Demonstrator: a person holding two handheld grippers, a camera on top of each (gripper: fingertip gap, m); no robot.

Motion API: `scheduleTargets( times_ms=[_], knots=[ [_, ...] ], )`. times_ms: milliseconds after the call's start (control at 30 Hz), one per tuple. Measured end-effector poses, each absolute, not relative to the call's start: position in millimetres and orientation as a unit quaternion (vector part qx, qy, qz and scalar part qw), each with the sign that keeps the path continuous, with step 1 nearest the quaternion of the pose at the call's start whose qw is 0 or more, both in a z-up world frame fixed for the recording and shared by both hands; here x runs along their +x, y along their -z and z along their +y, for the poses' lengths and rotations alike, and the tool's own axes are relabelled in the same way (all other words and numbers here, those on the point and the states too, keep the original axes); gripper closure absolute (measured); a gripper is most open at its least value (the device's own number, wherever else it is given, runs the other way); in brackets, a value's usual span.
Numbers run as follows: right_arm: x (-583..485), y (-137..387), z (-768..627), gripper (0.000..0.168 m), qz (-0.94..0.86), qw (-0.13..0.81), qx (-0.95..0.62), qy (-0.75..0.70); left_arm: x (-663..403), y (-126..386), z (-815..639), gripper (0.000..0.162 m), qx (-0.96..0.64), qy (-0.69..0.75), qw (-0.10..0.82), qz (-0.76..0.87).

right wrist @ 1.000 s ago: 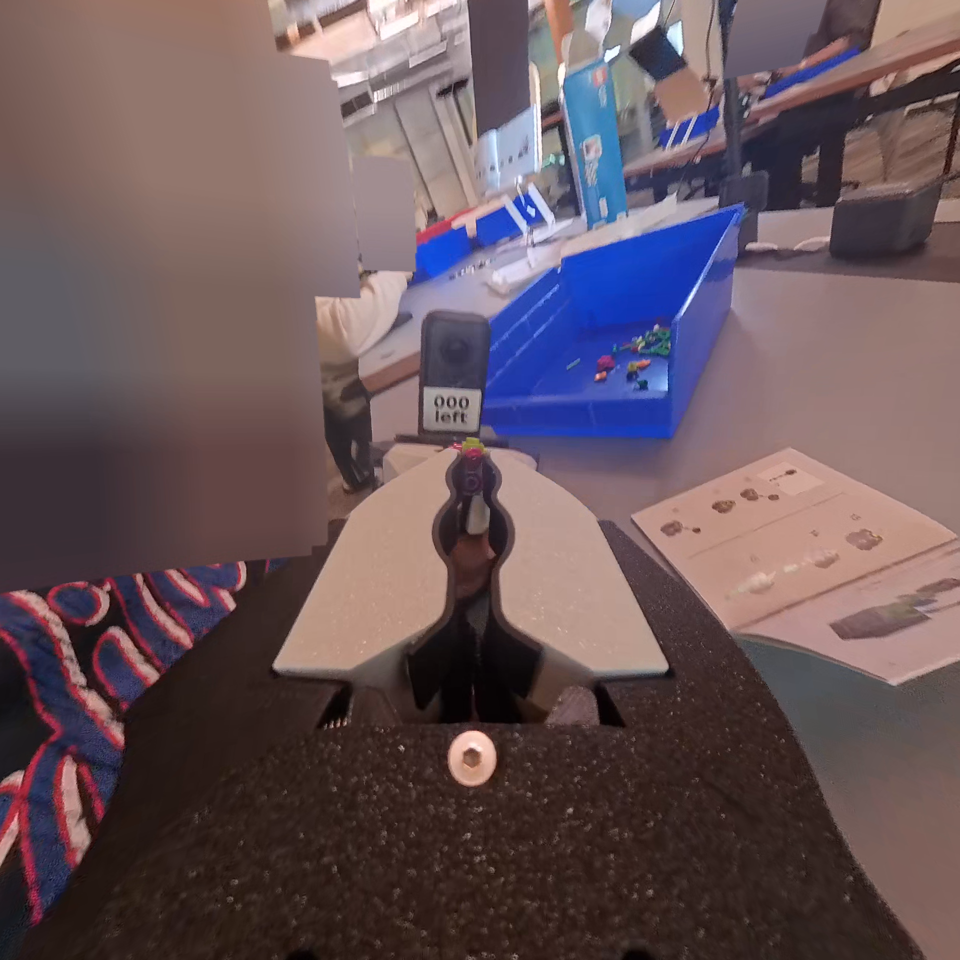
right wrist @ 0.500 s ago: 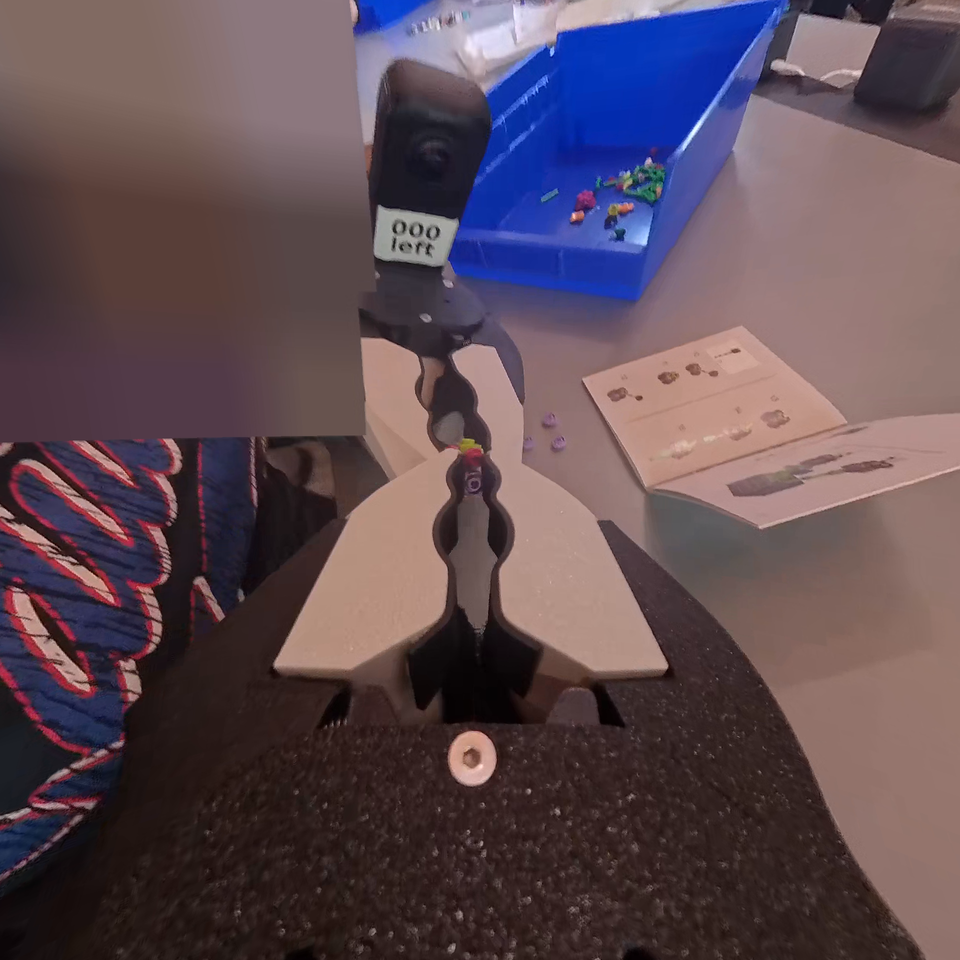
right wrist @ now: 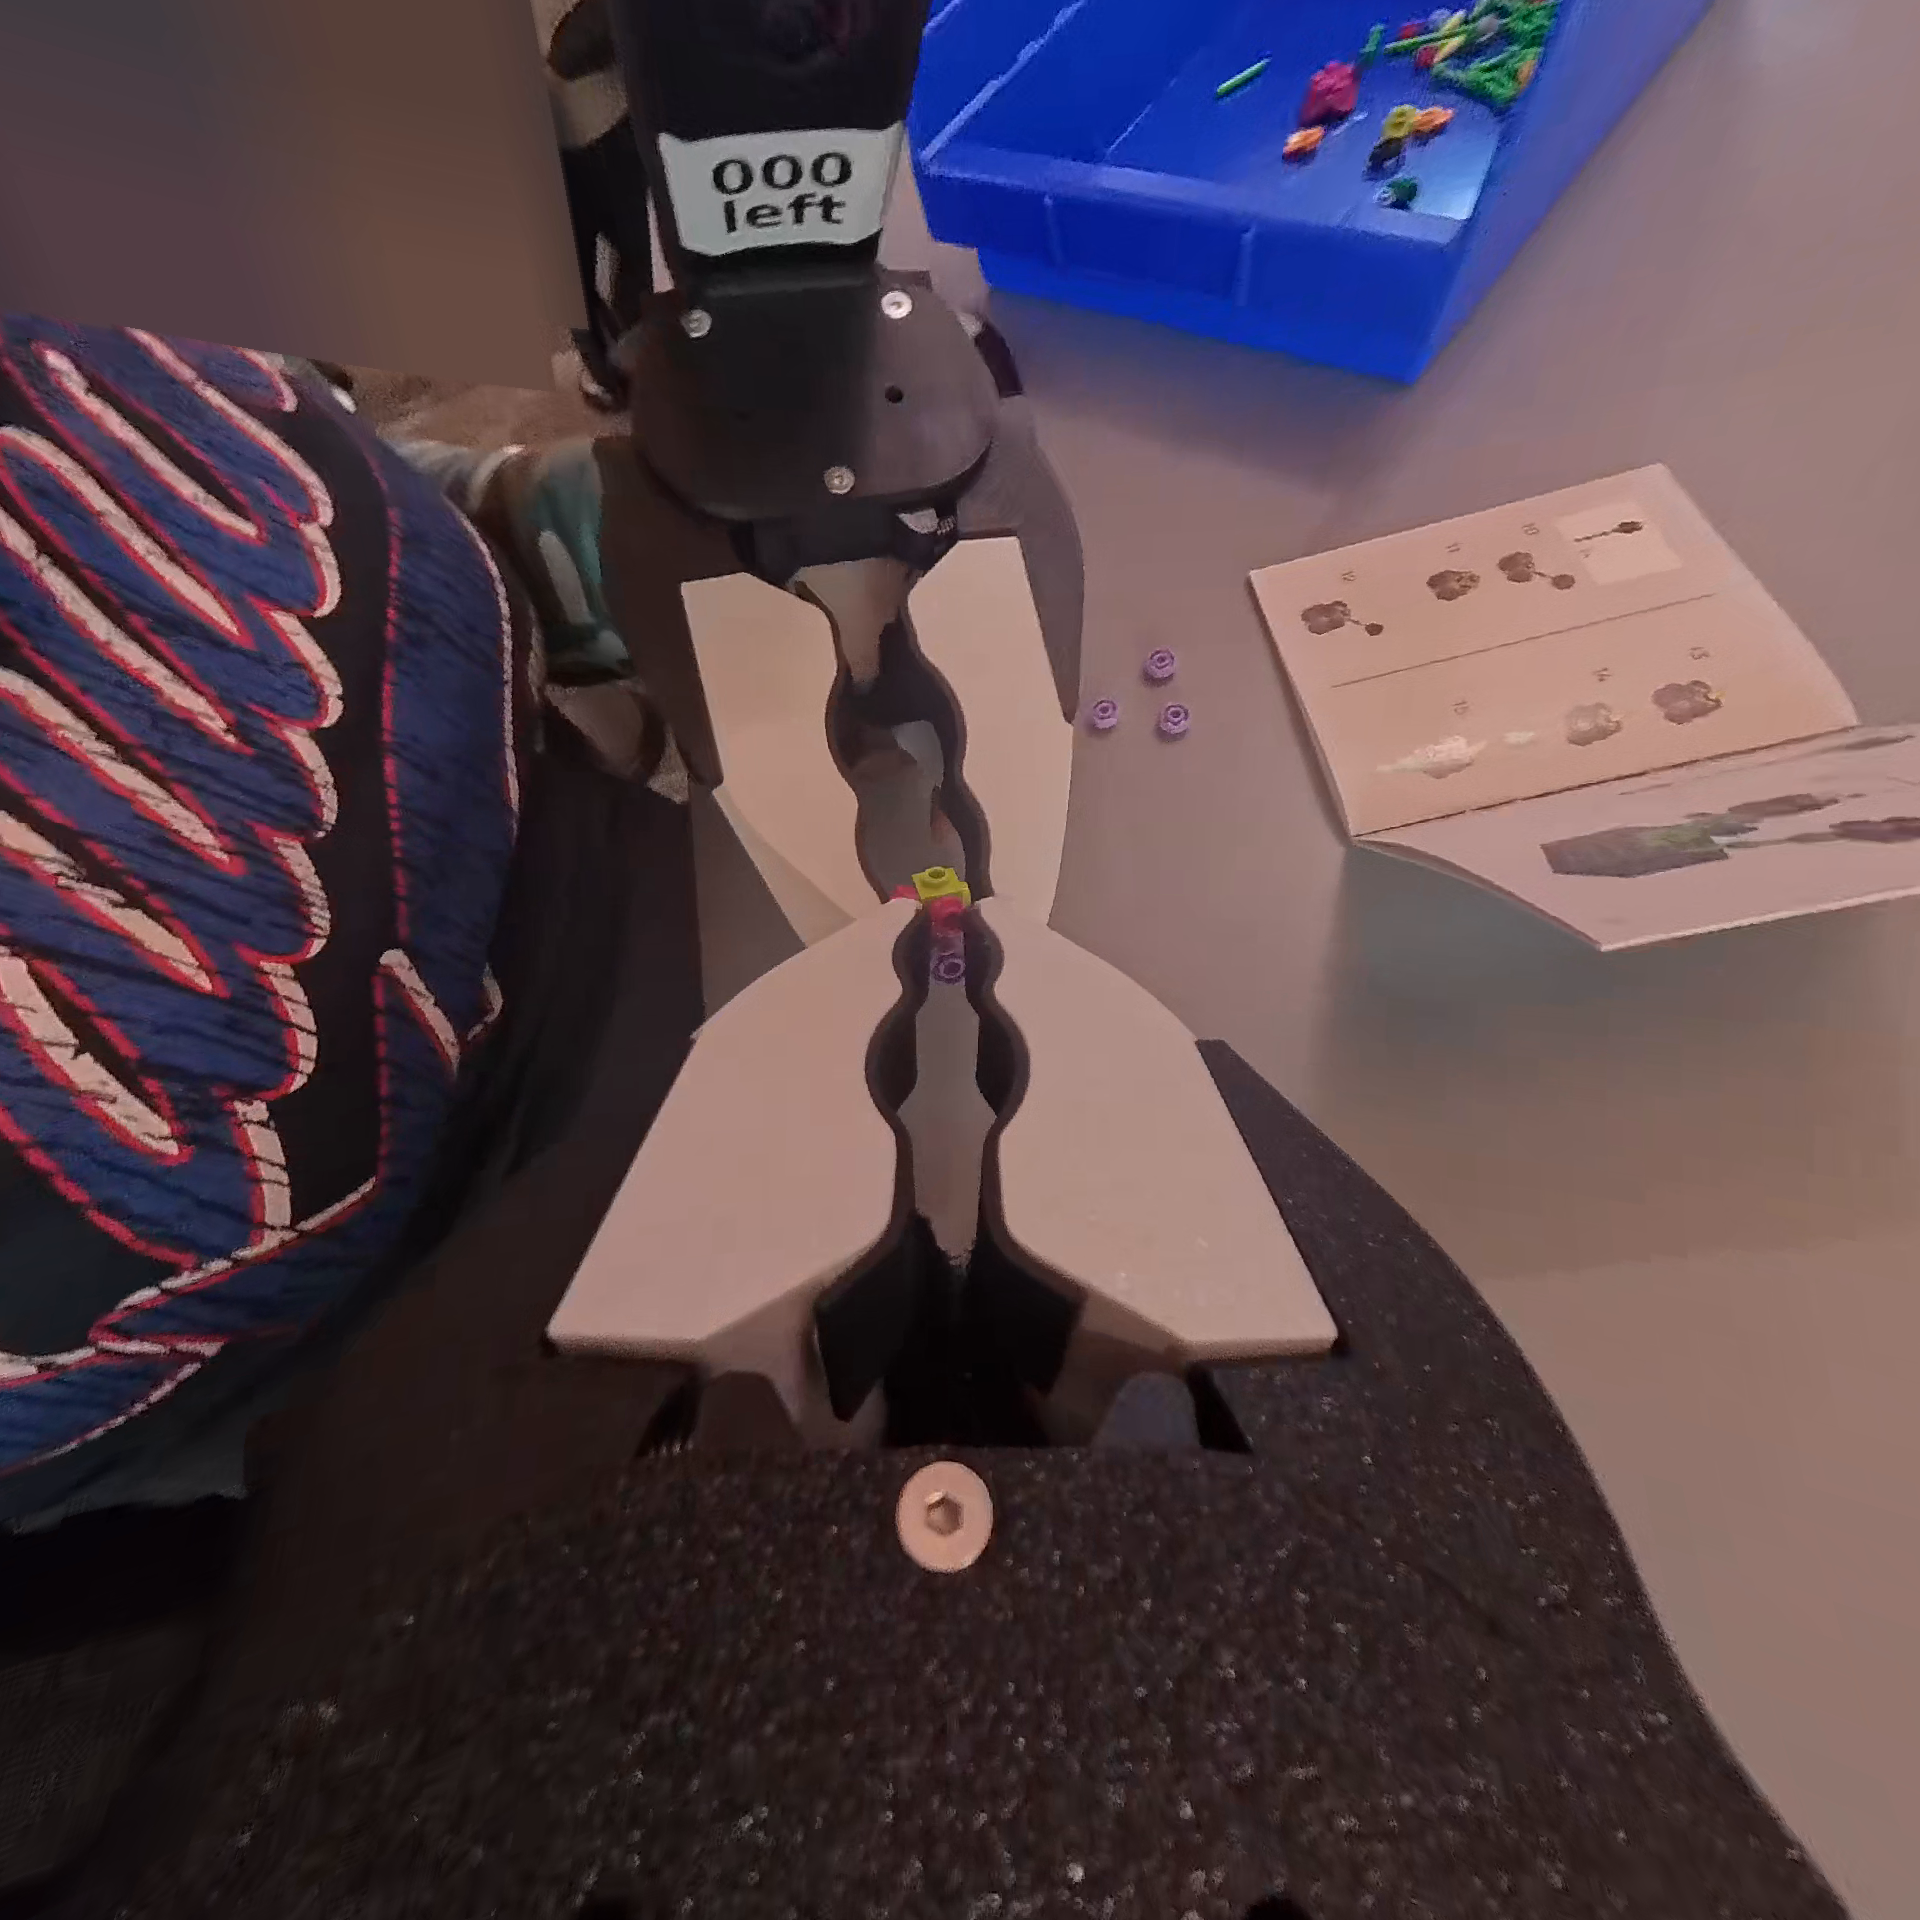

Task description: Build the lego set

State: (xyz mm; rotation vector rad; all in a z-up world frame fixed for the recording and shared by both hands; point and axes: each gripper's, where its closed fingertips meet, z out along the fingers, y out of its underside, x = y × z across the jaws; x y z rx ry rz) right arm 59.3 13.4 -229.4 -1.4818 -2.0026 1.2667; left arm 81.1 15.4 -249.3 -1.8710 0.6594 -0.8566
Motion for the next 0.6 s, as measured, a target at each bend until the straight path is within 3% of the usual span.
scheduleTargets(
  times_ms=[233, 600],
  knots=[
    [53, 226, 12, 0.162, -0.612, 0.177, -0.561, -0.528, 79, 245, 18, 0.144, -0.754, 0.357, 0.490, 0.252],
    [52, 234, 15, 0.162, -0.639, 0.210, -0.549, -0.496, 82, 253, 21, 0.143, -0.772, 0.361, 0.461, 0.247]
  ],
)
